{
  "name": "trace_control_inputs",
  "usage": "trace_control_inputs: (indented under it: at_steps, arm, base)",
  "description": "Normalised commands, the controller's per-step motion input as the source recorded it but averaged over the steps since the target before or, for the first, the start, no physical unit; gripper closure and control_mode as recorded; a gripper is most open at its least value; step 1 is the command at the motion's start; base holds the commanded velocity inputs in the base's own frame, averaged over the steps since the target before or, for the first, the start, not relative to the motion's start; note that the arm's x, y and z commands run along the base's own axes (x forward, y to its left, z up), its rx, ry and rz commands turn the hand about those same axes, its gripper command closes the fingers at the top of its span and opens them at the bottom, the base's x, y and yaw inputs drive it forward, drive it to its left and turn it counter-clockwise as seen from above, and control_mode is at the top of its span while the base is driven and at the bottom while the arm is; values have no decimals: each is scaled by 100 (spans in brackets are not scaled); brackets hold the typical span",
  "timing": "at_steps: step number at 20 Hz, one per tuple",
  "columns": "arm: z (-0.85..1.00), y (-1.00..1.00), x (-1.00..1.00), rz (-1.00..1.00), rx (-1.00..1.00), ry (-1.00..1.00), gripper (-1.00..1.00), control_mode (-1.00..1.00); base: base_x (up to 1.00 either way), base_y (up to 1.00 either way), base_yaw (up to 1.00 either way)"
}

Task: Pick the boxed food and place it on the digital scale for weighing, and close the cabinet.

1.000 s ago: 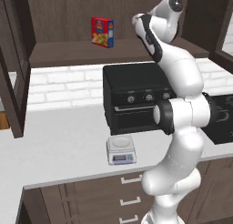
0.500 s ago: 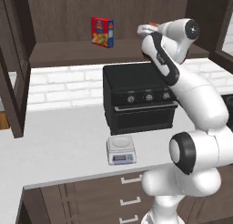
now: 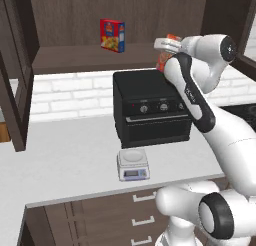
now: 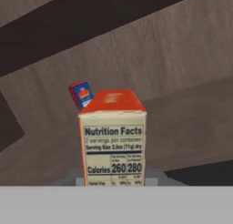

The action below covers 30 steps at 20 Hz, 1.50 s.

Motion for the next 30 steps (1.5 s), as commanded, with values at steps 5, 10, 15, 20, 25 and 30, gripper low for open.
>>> trace_control_inputs:
  at_steps: [5, 10, 15, 20, 25, 30]
  arm:
    - [0, 31, -100, 29, 0, 0, 100, -100]
    - [-28, 46, -100, 55, -1, 0, 100, -100]
    - [-69, 55, -87, 69, -13, 1, 100, -100]
    - [-70, 33, -33, 68, -10, -2, 100, -100]
    - [-82, 0, -3, 50, 0, -28, 100, -100]
    - [-74, 0, 0, 19, 1, -20, 100, -100]
  base:
    - [0, 0, 0]
    - [0, 0, 0]
    - [0, 0, 0]
    - [0, 0, 0]
    - [0, 0, 0]
    - [0, 0, 0]
